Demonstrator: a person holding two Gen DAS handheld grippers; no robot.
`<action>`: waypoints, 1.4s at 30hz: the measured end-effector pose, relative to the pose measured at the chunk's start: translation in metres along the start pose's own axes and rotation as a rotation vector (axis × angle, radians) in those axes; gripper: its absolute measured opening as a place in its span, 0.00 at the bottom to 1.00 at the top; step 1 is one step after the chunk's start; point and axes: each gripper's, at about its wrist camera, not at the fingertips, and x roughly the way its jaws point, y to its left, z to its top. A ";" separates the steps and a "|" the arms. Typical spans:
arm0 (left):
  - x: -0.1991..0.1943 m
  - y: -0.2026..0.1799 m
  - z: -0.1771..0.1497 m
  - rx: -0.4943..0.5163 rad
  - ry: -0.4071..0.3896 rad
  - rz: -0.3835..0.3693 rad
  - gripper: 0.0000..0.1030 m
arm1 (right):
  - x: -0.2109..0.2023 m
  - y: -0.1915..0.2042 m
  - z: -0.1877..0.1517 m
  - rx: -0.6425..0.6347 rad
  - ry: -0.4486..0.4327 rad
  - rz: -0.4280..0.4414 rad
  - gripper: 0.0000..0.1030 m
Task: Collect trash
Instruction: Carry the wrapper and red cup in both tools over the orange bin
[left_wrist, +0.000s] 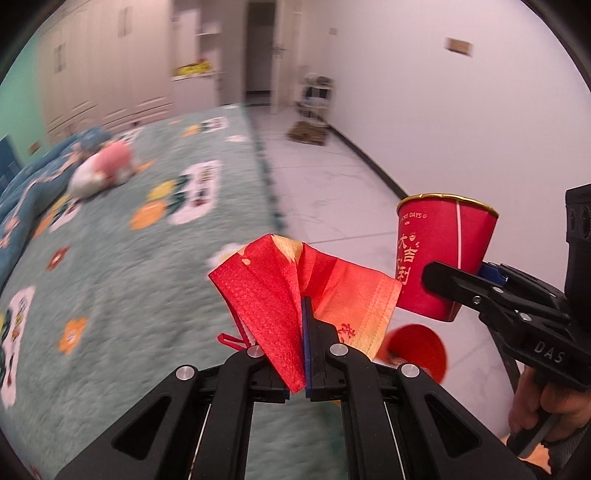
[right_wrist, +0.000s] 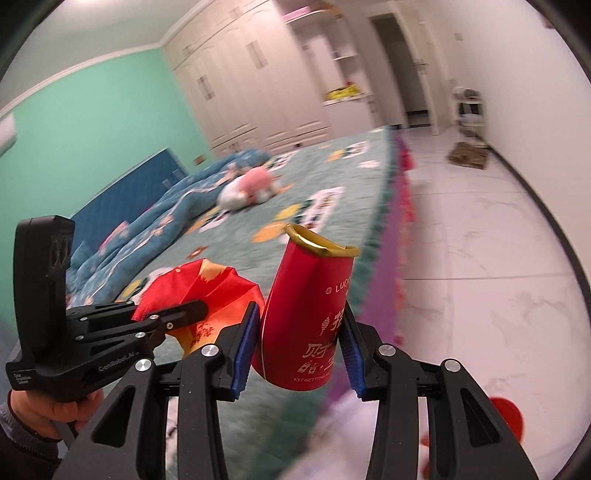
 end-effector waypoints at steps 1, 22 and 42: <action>0.005 -0.016 0.003 0.029 0.005 -0.025 0.06 | -0.007 -0.009 -0.002 0.012 -0.007 -0.017 0.41; 0.136 -0.210 -0.004 0.351 0.221 -0.292 0.06 | -0.125 -0.212 -0.093 0.309 -0.035 -0.379 0.42; 0.209 -0.244 -0.019 0.418 0.333 -0.236 0.52 | -0.062 -0.268 -0.127 0.375 0.087 -0.369 0.44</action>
